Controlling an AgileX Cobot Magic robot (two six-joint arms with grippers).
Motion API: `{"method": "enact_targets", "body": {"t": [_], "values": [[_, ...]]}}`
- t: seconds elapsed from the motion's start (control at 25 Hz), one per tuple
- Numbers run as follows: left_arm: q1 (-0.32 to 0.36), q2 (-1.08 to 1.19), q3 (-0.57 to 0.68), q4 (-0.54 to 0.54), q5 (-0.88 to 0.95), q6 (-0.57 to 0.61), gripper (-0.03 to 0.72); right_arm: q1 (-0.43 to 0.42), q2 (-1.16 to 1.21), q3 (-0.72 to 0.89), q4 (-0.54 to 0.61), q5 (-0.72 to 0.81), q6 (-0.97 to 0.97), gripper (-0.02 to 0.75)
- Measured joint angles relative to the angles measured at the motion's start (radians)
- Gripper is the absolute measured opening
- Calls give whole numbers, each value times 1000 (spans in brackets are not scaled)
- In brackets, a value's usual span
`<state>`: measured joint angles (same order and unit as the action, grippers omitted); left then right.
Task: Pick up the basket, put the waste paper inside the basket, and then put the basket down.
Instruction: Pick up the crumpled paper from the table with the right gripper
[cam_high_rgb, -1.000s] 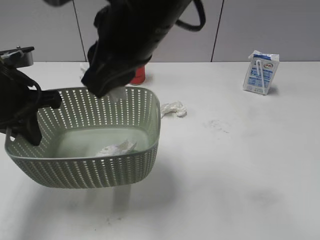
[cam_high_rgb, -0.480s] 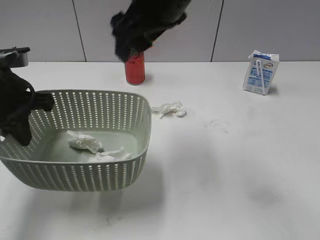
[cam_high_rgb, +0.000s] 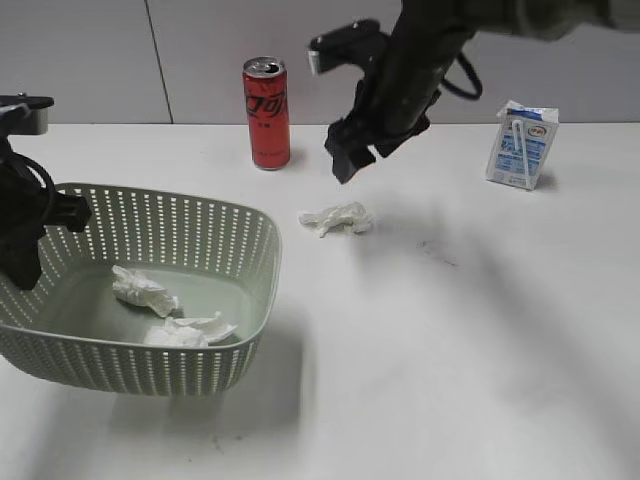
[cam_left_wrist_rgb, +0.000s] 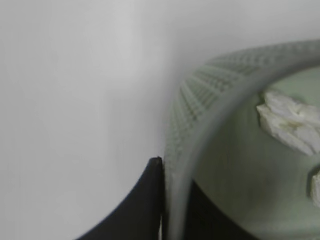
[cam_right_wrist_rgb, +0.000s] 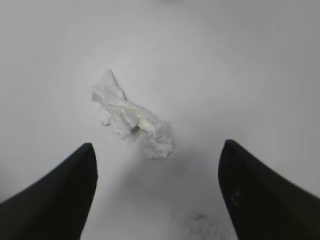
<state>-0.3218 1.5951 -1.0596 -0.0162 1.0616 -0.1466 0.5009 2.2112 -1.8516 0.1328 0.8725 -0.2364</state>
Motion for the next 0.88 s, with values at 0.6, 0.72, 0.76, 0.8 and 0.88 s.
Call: {"method": "enact_targets", "body": {"t": [0.6, 0.72, 0.76, 0.8, 0.88], "values": [[0, 0, 0, -1, -2, 1, 5, -1, 246, -106, 56, 26, -104, 545], [0, 0, 0, -4, -2, 1, 5, -1, 248, -108, 57, 26, -104, 473], [0, 0, 0, -8, -1, 1, 5, -1, 249, -108, 56, 23, -106, 424], [0, 0, 0, -12, -1, 1, 5, -1, 250, -110, 56, 22, -106, 360], [0, 0, 0, -21, -1, 1, 5, -1, 251, -117, 55, 33, -106, 200]]}}
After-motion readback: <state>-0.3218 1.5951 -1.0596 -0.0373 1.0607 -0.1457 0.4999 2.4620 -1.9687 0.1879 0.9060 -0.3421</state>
